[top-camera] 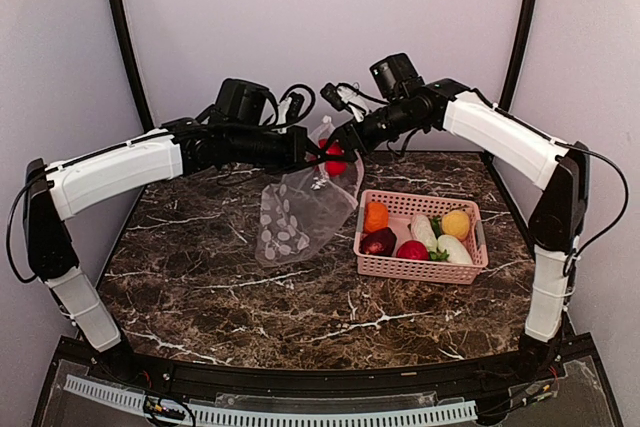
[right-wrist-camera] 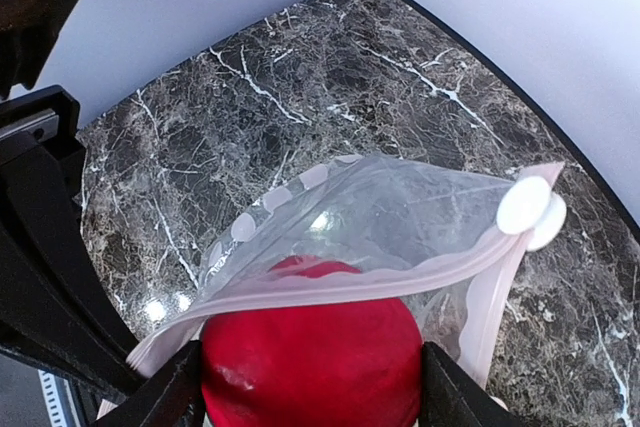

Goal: Place the food in the zip-top bag and seal the zipper
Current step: Place the fake fruit in the zipper food storage bag, then adjust the zipper food storage bag at the center of the board.

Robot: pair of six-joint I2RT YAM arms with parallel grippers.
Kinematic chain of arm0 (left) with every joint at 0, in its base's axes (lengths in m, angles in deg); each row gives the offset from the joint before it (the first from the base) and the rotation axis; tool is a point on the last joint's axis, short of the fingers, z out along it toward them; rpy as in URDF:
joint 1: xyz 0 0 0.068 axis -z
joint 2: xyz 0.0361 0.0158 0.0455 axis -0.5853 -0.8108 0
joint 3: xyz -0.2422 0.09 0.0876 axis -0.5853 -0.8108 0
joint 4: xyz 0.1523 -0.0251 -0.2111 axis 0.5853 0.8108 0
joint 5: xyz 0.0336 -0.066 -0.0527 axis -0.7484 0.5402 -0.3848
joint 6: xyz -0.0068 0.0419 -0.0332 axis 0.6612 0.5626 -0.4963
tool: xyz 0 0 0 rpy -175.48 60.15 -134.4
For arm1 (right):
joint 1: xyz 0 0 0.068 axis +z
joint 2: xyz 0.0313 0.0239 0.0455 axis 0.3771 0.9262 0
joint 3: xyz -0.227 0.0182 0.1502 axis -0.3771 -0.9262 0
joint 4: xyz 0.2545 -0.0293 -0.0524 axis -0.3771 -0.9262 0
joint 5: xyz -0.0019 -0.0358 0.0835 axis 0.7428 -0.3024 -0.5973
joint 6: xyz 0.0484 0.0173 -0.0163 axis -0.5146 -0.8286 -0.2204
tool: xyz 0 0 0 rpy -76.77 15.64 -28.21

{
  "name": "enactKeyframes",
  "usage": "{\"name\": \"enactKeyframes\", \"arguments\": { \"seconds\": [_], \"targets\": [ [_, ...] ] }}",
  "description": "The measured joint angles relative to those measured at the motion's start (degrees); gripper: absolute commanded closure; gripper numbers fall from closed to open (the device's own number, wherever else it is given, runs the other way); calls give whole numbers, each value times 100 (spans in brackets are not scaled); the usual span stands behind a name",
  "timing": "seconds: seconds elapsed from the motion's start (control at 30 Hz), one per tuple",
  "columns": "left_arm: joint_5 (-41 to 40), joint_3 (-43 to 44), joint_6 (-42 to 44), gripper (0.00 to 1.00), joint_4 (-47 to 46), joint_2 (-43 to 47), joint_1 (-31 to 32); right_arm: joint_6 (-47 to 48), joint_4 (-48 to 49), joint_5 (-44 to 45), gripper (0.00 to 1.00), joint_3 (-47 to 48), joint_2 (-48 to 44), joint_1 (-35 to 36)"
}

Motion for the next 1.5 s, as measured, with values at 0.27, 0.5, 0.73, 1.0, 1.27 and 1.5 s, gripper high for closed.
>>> {"name": "enactKeyframes", "arguments": {
  "seconds": [0.27, 0.5, 0.73, 1.0, 1.27, 1.5],
  "targets": [
    [-271, -354, -72, 99, -109, 232, 17, 328, -424, 520, 5, 387, 160, 118],
    [-452, -490, -101, 99, -227, 234, 31, 426, -426, 1143, 26, -79, -577, 149],
    [-525, -605, -151, 99, -339, 249, 20, 175, -367, 1156, 33, -417, -662, 116],
    [-525, -621, -142, 99, -326, 258, 20, -83, -498, 885, 100, -144, 13, 109],
    [-975, -37, 411, 99, 741, 267, 20, 101, -601, 1126, 100, 1102, 505, 109],
    [-1996, 348, 852, 99, 1130, 658, 15, 387, 514, 1458, 100, 1189, -295, 111]
  ]
}}
